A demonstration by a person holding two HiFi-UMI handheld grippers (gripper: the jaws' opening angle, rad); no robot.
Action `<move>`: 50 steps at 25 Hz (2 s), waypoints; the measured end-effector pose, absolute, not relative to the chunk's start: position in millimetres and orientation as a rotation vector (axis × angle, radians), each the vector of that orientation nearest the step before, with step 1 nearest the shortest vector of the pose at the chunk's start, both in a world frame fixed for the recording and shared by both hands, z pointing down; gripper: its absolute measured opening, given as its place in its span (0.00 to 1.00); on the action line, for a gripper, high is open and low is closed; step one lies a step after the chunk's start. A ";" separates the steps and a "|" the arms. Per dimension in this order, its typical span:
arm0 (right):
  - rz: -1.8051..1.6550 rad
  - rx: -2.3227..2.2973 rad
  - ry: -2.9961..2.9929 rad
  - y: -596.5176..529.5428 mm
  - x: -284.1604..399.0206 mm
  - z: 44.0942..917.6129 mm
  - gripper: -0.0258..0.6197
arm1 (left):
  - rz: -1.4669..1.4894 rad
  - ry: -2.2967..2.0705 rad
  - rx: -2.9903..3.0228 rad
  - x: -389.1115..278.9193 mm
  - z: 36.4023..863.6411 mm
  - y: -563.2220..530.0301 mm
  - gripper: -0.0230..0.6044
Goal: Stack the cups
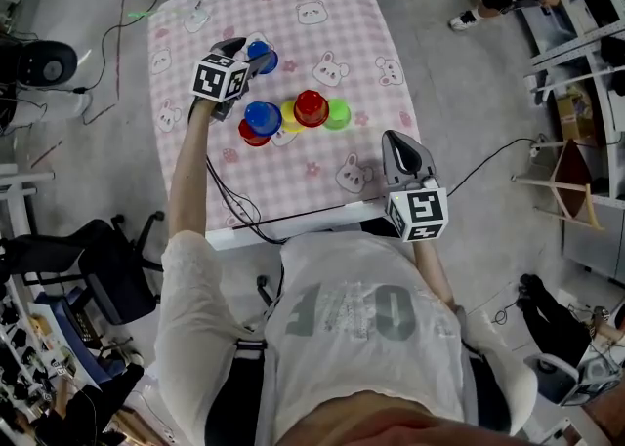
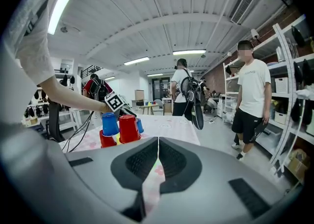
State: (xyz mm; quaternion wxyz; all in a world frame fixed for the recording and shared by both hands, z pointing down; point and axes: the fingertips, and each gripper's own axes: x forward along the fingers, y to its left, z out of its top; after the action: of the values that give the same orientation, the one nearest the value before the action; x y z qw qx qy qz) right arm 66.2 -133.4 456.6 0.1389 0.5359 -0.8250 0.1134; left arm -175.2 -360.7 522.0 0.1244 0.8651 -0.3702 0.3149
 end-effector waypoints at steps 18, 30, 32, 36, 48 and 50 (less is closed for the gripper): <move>0.288 1.439 -2.467 -134.3 48.5 451.2 0.09 | 0.841 -0.944 2.825 -140.0 348.8 -269.7 0.39; 0.282 1.356 -2.525 -123.7 36.4 449.6 0.09 | 0.961 -0.754 2.828 -121.0 348.6 -198.6 0.39; 0.282 1.352 -2.522 -122.1 37.1 450.9 0.09 | 0.960 -0.735 2.821 -119.0 355.0 -195.7 0.39; 0.285 1.356 -2.514 -118.7 38.7 453.7 0.09 | 0.966 -0.710 2.828 -113.8 361.3 -193.3 0.39; 0.289 1.354 -2.493 -112.6 40.6 456.0 0.09 | 0.991 -0.687 2.805 -113.3 375.5 -193.4 0.39; 0.287 1.354 -2.490 -112.8 39.9 456.9 0.09 | 0.996 -0.695 2.809 -114.3 375.9 -194.0 0.39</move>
State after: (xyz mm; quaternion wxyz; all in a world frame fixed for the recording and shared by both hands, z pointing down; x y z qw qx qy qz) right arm 39.9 -112.8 456.9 0.1459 0.4700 -0.8648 0.0997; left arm -114.3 -194.0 375.9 0.0408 0.9171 -0.2269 0.3253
